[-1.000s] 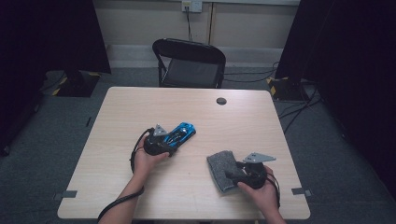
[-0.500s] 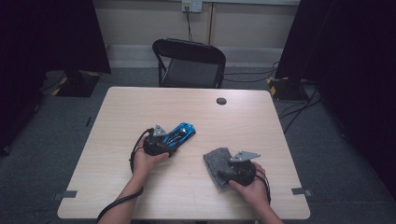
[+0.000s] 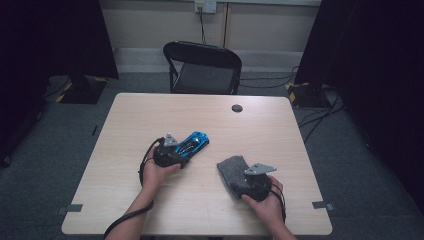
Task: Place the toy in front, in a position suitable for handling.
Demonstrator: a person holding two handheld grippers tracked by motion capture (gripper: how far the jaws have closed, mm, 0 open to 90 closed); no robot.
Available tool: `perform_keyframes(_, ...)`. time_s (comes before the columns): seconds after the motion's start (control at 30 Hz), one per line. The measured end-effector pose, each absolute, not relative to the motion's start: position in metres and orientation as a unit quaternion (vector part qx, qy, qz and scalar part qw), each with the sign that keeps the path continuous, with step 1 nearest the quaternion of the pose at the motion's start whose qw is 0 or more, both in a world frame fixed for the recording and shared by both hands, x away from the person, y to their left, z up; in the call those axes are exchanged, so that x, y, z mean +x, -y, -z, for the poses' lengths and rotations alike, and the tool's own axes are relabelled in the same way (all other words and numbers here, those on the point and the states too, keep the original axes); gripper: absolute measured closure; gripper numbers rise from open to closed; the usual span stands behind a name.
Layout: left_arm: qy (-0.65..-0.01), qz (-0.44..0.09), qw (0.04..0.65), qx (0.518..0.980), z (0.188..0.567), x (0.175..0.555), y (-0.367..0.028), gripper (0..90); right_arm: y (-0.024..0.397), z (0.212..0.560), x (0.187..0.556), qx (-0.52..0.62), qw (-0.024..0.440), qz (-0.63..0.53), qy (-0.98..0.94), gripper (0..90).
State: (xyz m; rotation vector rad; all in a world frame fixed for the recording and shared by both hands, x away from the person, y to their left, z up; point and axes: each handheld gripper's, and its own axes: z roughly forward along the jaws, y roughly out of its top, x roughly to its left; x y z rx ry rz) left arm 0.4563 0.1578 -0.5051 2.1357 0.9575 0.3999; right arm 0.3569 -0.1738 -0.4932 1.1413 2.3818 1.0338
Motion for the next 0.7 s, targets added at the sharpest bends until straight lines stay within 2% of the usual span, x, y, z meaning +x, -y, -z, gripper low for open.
perform_keyframes(0.23,-0.375,-0.156,0.375,0.834,0.505,0.456,-0.158,24.4,0.176,0.491,0.357,0.402,0.150,-0.365,-0.826,33.2)
perform_keyframes(0.4,-0.375,-0.156,0.374,0.834,0.505,0.456,-0.158,24.4,0.183,0.483,0.349,0.417,0.162,-0.357,-0.820,31.5)
perform_keyframes(0.53,-0.375,-0.156,0.375,0.834,0.505,0.456,-0.158,24.4,0.189,0.491,0.349,0.440,0.152,-0.351,-0.812,30.8)
perform_keyframes(0.7,-0.375,-0.156,0.374,0.834,0.505,0.456,-0.158,24.3,0.187,0.495,0.349,0.435,0.162,-0.350,-0.814,31.7)
